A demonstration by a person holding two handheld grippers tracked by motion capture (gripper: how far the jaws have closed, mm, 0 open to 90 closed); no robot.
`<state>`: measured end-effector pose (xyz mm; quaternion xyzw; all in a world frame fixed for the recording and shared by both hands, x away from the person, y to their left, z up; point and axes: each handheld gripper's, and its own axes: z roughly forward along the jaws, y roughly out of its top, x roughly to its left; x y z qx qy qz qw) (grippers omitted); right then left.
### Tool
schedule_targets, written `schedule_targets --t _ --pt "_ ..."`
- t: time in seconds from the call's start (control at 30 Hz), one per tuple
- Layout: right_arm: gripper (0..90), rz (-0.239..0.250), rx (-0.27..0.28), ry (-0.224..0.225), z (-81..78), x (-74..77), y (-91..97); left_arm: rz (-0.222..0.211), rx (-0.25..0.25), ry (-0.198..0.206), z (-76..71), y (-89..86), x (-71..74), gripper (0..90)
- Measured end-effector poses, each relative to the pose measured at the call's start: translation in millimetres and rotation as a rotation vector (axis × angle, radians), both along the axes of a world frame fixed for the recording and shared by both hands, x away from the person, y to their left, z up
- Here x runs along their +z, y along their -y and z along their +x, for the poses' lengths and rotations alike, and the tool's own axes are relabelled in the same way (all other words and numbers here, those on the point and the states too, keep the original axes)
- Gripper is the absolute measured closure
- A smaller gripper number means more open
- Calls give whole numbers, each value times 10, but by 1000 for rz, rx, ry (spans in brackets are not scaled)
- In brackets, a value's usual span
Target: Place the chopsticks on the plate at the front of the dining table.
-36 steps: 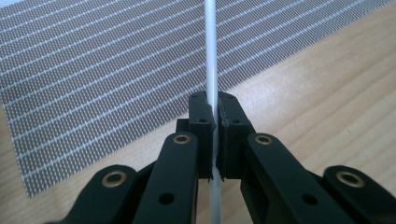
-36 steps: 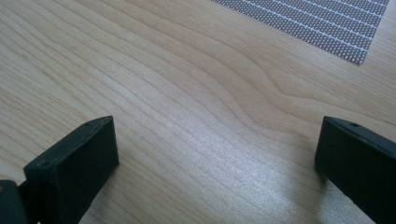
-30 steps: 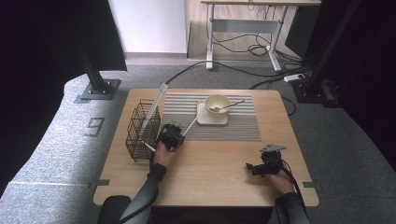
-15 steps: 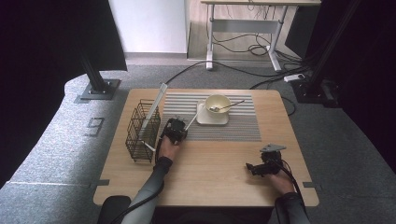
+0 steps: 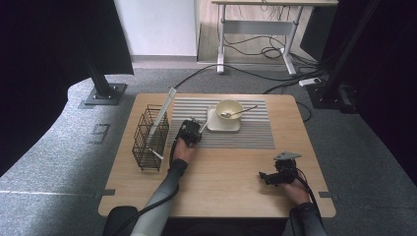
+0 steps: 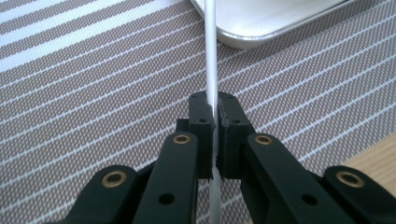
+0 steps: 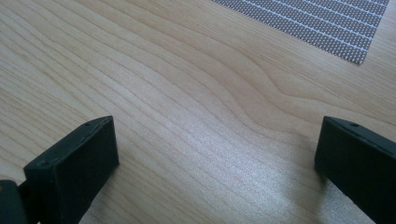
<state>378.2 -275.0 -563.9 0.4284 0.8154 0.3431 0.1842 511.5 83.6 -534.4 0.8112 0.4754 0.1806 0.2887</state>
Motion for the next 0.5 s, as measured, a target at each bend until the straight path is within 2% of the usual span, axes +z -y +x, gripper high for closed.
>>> schedule_targets --t 0.5 --pt "0 0 0 0 0 0 0 17 -15 -8 181 195 -45 848"
